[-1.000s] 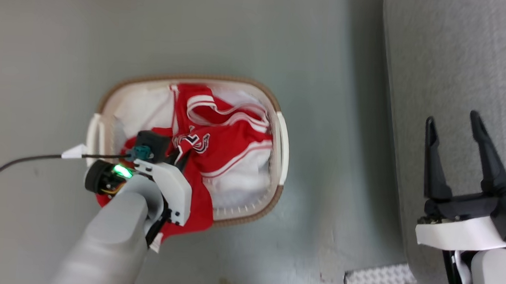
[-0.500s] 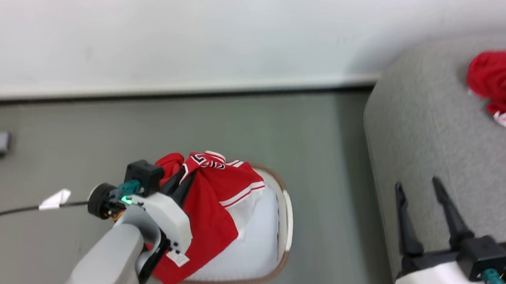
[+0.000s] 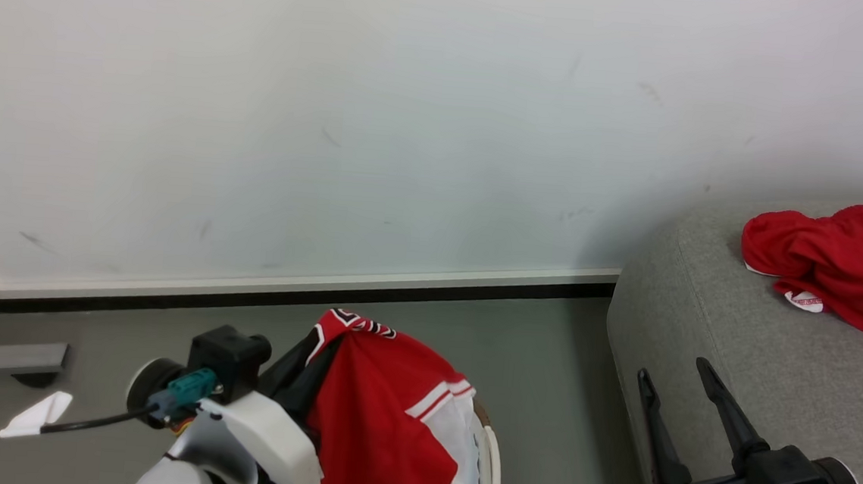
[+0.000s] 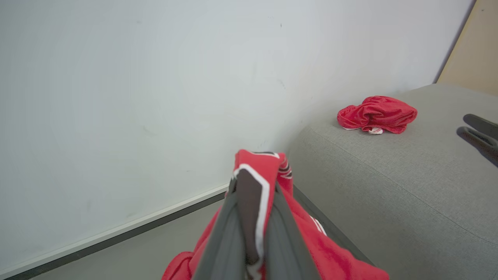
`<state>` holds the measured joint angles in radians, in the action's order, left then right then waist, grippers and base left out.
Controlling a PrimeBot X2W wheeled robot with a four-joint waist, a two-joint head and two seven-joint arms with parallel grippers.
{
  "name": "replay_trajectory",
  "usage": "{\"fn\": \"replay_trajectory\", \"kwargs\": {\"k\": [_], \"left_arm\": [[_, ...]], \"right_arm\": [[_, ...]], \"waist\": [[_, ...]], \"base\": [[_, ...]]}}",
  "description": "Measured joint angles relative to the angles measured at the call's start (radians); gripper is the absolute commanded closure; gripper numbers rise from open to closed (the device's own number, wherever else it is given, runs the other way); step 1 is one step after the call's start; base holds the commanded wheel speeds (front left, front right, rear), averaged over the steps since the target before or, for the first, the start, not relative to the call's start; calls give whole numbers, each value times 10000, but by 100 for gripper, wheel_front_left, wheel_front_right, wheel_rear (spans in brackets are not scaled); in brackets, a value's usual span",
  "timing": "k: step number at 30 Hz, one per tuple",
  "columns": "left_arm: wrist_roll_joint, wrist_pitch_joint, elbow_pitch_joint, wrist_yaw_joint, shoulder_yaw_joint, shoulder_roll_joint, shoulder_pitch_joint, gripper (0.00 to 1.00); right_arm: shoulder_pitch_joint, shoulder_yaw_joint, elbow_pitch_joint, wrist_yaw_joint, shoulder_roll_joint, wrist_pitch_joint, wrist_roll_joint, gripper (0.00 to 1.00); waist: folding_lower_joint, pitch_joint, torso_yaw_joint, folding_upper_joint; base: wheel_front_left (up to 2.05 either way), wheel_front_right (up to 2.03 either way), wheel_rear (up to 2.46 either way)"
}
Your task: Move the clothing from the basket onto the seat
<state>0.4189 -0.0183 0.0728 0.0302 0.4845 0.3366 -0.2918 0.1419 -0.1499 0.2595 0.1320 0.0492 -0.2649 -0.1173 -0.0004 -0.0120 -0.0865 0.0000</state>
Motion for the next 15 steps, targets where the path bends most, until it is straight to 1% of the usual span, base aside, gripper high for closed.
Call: {"fn": "replay_trajectory", "kwargs": {"k": [3, 6, 10, 13, 15], "left_arm": [[52, -278, -761, 211, -29, 176, 312, 100], [54, -470, -1344, 322, -12, 270, 525, 100], [54, -671, -1824, 403, 59, 349, 646, 100], [54, -782, -2048, 368, 176, 364, 653, 100], [54, -821, -2102, 303, 293, 359, 645, 100]], "right_arm": [[-1, -150, -56, 0, 4, 0, 0, 0], [3, -754, -161, 0, 8, 0, -65, 0], [282, -2111, -173, 0, -6, 0, -92, 0], [893, -3350, 15, 0, 23, 0, -90, 0], [1365, -4274, 182, 0, 151, 0, -161, 0]], "waist": [[1, -97, 33, 0], [1, -134, 74, 0], [3, -121, 92, 0], [3, -100, 84, 1], [4, -74, 85, 0]], "base": [[0, 0, 0], [0, 0, 0], [0, 0, 0], [0, 0, 0], [0, 0, 0]]}}
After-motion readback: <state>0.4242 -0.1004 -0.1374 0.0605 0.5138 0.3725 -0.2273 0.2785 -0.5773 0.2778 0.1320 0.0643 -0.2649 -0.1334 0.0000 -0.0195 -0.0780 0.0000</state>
